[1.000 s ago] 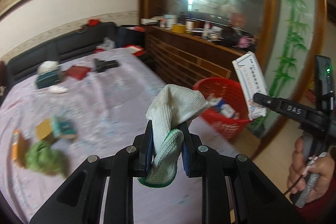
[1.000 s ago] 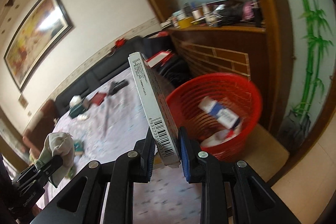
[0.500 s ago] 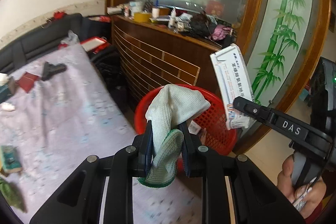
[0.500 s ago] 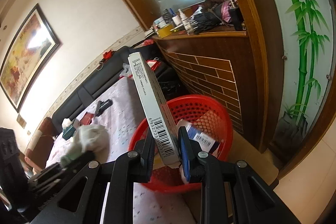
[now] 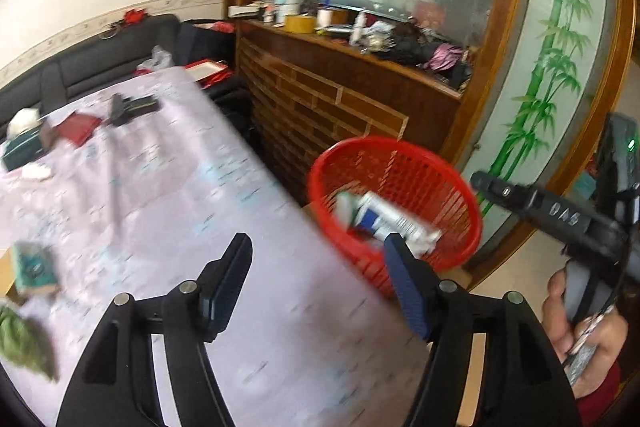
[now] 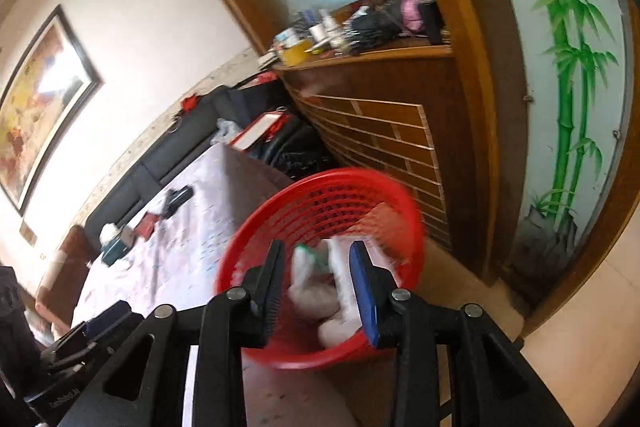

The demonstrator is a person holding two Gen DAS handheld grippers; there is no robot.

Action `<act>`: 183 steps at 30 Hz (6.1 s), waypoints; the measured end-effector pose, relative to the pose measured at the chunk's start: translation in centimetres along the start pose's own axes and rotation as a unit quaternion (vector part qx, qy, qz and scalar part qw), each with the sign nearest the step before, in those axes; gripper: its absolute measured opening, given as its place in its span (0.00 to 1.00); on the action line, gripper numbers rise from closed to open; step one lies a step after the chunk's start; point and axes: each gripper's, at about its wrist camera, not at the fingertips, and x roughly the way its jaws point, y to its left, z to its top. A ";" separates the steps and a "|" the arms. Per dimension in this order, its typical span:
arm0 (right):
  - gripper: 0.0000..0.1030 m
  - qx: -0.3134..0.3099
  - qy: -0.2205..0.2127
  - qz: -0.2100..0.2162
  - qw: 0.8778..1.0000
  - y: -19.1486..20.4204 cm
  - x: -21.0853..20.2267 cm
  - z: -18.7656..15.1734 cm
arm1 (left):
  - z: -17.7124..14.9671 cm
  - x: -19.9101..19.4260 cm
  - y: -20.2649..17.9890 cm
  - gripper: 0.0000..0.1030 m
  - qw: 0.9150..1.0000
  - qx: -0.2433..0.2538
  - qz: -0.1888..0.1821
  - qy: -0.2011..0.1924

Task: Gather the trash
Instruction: 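Bring both open tools back over the table trash, then grasp the green towel with the left tool while the right tool grasps the teal wipe pack, then hold the green towel in the left tool while the right tool holds the teal wipe pack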

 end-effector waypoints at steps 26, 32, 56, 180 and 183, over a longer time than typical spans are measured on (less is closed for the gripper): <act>0.57 -0.210 0.114 0.117 0.964 21.0 2.2 -12.6 | -11.0 -13.1 25.5 0.78 0.956 -0.190 0.221 -0.013; 0.57 -0.229 0.121 0.120 0.958 22.5 2.0 -13.2 | -10.9 -8.5 27.8 0.79 0.957 -0.183 0.220 0.038; 0.57 -0.362 0.179 0.142 0.904 36.5 11.5 -16.7 | -13.4 -15.4 25.9 0.49 0.953 -0.185 0.236 -0.041; 0.14 -0.270 0.102 0.186 0.939 28.1 -1.5 -17.9 | -14.5 -17.9 17.0 0.49 0.938 -0.108 0.319 -0.079; 0.14 -0.268 0.105 0.185 0.940 28.0 -1.3 -18.0 | -14.4 -17.8 17.1 0.49 0.939 -0.109 0.317 -0.078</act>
